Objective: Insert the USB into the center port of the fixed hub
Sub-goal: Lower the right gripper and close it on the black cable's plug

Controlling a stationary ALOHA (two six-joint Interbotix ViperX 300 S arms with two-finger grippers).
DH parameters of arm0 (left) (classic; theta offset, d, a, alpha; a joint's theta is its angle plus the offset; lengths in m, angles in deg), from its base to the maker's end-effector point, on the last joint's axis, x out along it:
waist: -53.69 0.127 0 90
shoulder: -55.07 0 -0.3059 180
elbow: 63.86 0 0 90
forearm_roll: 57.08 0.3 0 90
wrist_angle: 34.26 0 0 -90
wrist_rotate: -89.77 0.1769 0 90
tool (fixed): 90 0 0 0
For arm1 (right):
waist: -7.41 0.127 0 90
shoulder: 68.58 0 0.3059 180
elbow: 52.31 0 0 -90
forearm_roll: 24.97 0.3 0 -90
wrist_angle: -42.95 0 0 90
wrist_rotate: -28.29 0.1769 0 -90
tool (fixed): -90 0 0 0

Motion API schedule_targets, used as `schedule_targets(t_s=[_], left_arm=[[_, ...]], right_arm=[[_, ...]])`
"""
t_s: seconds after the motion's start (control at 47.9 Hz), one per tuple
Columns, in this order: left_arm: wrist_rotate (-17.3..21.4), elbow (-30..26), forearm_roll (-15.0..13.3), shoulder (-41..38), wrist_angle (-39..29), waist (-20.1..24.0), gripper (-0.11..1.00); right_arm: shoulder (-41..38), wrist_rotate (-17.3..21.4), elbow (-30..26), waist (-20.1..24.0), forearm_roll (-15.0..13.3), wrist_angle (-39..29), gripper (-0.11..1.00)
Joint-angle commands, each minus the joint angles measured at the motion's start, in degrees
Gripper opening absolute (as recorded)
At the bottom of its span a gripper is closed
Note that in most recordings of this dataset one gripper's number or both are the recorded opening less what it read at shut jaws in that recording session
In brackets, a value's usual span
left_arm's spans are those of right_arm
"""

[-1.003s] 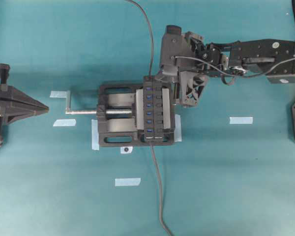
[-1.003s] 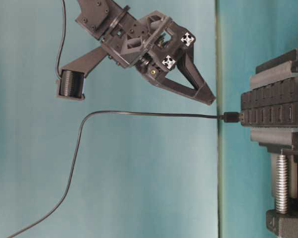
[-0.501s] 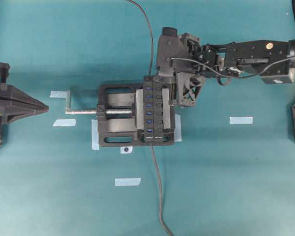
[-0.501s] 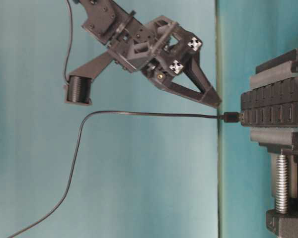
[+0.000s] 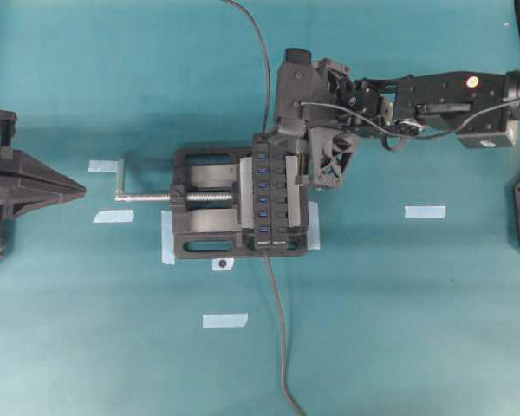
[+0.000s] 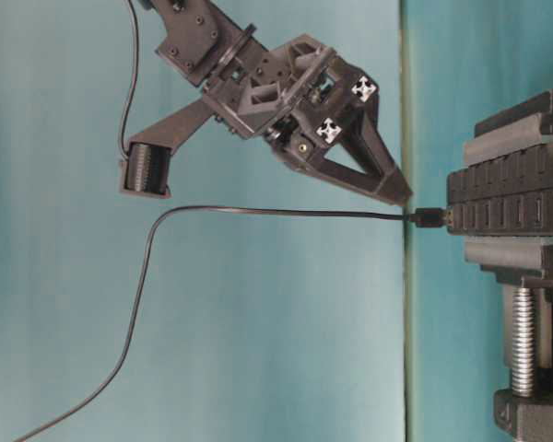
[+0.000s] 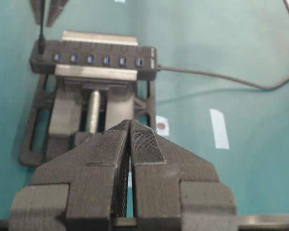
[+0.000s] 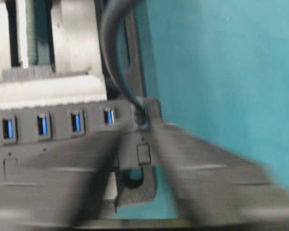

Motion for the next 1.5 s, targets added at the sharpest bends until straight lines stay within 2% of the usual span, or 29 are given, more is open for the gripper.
schedule_targets(t_s=[0.0,0.084,0.125,0.293,0.94,1.212,1.483], left_arm=[[-0.2,-0.8,0.1,-0.3,0.2,-0.1,0.00],[-0.2,-0.8,0.1,-0.3,0.3,-0.1,0.00],[-0.2,-0.6,0.1,-0.3,0.3,-0.1,0.00],[-0.3,-0.5,0.1,-0.3,0.3,-0.1,0.00],[-0.4,-0.4,0.1,-0.3,0.3,-0.1,0.00],[-0.4,-0.4,0.1,-0.3,0.3,-0.1,0.00],[-0.4,-0.4,0.1,-0.3,0.4,-0.1,0.00]], right_arm=[[0.7,-0.4,-1.4,-0.1,0.0,0.8,0.63],[0.7,-0.4,-1.4,-0.1,0.0,0.8,0.85],[0.6,-0.4,-1.4,-0.1,0.0,0.8,0.88],[0.6,-0.4,-1.6,-0.1,0.0,0.8,0.82],[-2.5,-0.4,-4.3,-0.2,0.0,-0.4,0.79],[-2.5,-0.4,-4.4,-0.4,0.0,-1.1,0.69],[-2.7,-0.4,-4.4,-0.6,0.0,-1.1,0.52]])
